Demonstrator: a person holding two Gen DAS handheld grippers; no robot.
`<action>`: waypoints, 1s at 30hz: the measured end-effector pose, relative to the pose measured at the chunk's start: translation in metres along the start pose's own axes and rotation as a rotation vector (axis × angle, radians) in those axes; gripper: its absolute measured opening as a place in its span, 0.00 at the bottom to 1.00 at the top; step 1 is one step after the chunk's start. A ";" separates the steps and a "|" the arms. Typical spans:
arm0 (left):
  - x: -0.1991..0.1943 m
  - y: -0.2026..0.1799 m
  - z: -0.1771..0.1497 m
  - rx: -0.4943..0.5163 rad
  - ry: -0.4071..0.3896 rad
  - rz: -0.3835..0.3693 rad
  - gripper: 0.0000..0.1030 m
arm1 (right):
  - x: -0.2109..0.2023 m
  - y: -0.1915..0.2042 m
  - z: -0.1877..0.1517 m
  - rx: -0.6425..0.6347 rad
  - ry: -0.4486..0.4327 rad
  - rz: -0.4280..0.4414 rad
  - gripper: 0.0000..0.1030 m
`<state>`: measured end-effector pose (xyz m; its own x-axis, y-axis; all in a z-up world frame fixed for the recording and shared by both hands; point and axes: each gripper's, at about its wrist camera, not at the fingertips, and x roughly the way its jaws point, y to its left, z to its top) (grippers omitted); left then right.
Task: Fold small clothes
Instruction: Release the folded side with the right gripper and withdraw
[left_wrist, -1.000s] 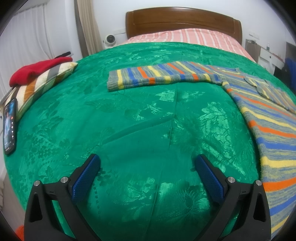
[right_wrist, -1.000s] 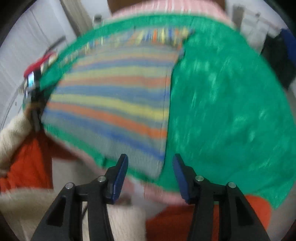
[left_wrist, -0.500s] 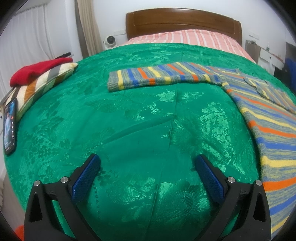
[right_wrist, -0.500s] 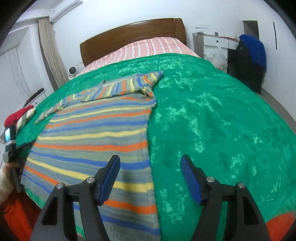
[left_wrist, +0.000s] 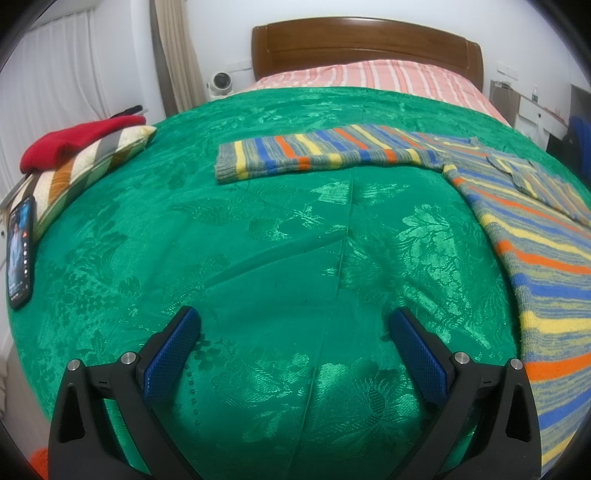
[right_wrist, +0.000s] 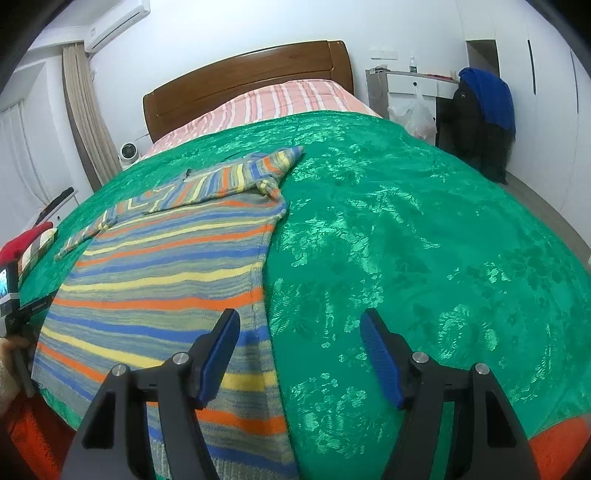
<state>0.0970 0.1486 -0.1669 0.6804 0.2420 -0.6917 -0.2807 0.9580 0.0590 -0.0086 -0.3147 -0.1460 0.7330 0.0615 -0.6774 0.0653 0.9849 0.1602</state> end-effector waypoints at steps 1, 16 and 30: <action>0.000 0.000 0.000 0.000 0.000 0.000 1.00 | -0.001 0.000 0.000 0.001 0.001 -0.002 0.66; 0.000 0.000 0.000 0.000 -0.001 0.000 1.00 | -0.001 0.005 -0.002 -0.038 0.005 -0.001 0.66; 0.000 0.000 -0.001 -0.001 -0.001 0.000 1.00 | 0.000 0.005 -0.003 -0.039 0.009 0.001 0.66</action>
<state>0.0966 0.1485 -0.1673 0.6812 0.2420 -0.6910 -0.2811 0.9579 0.0583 -0.0101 -0.3091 -0.1470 0.7271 0.0635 -0.6836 0.0381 0.9904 0.1326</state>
